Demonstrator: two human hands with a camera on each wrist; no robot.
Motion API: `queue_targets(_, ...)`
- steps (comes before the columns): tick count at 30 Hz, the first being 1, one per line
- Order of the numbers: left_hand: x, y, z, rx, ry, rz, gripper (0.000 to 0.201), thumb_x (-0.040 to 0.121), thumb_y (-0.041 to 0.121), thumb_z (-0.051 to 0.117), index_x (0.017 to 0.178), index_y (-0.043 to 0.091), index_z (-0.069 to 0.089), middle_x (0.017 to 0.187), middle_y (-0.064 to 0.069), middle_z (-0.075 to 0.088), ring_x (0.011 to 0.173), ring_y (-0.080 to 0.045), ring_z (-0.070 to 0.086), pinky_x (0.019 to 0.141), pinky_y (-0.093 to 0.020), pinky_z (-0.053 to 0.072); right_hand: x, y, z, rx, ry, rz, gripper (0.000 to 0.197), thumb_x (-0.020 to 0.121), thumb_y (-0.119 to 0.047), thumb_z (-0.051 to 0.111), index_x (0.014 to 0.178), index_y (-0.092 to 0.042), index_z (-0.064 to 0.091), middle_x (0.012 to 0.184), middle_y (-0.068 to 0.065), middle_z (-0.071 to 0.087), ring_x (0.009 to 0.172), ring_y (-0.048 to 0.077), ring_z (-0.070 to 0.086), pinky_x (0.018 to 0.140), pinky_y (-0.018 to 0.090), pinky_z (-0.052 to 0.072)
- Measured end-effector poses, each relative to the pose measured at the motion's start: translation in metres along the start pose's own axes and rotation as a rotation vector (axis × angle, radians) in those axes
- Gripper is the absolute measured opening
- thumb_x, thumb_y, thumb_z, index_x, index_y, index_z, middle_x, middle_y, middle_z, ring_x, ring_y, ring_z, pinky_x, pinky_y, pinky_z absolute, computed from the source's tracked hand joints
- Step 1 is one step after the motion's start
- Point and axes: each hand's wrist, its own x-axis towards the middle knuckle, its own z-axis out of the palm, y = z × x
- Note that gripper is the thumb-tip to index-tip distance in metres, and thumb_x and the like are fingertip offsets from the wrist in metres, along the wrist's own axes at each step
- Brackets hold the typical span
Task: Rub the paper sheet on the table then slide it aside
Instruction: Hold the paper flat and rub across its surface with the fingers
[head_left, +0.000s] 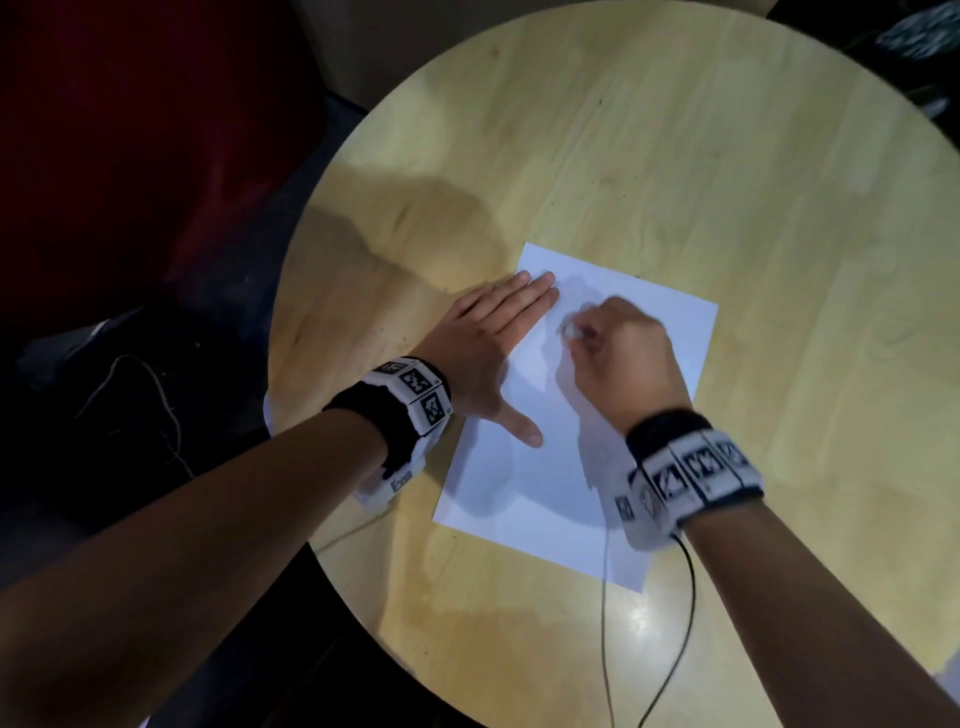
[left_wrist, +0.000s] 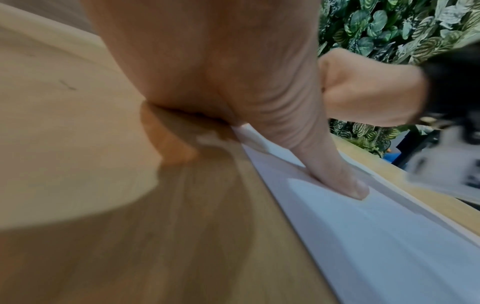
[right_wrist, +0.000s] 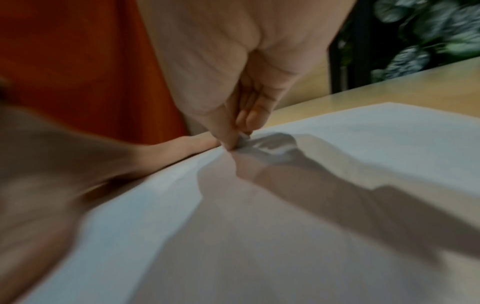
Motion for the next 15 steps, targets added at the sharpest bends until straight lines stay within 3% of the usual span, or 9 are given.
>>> queue_targets(3,0.000,-0.001,0.002,-0.001,0.017,0.000,0.152,0.048,0.100,0.060,0.164,0.021,0.000,0.171,0.009,-0.010,0.156,-0.010,-0.012,0.124,-0.032,-0.007,0.019,0.005,0.004,0.013,0.071,0.053,0.007,0.081,-0.004,0.061,0.078,-0.007,0.066,0.079,0.008,0.060,0.067,0.026,0.058,0.061,0.034,0.049)
queue_targets(6,0.000,-0.002,0.004,0.000,0.034,0.007,0.152,0.047,0.100,0.060,0.164,0.021,0.002,0.171,0.008,-0.009,0.156,-0.009,-0.011,0.123,-0.030,-0.010,-0.018,-0.012,0.012,0.038,-0.051,-0.070,0.012,0.080,0.003,0.062,0.075,-0.007,0.064,0.077,0.004,0.059,0.071,0.023,0.057,0.064,0.035,0.048)
queue_targets(9,0.000,-0.001,0.006,-0.004,0.051,0.004,0.152,0.047,0.099,0.062,0.164,0.021,0.004,0.171,0.008,-0.007,0.156,-0.008,-0.011,0.122,-0.029,-0.010,-0.043,-0.022,0.006,0.055,-0.205,-0.172,0.011,0.084,-0.002,0.063,0.078,-0.010,0.066,0.079,0.002,0.060,0.073,0.021,0.058,0.064,0.034,0.048)
queue_targets(11,0.001,-0.001,0.004,-0.004,0.013,-0.003,0.153,0.047,0.099,0.062,0.164,0.023,-0.002,0.170,0.011,-0.012,0.155,-0.007,-0.015,0.121,-0.027,-0.013,-0.016,-0.011,0.006,0.029,-0.143,-0.154,0.012,0.088,-0.009,0.061,0.078,-0.010,0.067,0.077,0.004,0.060,0.071,0.024,0.057,0.063,0.035,0.048)
queue_targets(15,0.002,0.000,-0.001,0.004,-0.020,-0.024,0.154,0.047,0.101,0.059,0.163,0.025,-0.009,0.169,0.012,-0.018,0.153,-0.006,-0.019,0.121,-0.028,-0.014,0.018,0.000,0.013,0.038,0.073,0.021,0.010,0.089,-0.015,0.063,0.081,-0.010,0.068,0.076,0.004,0.059,0.067,0.021,0.055,0.062,0.031,0.046)
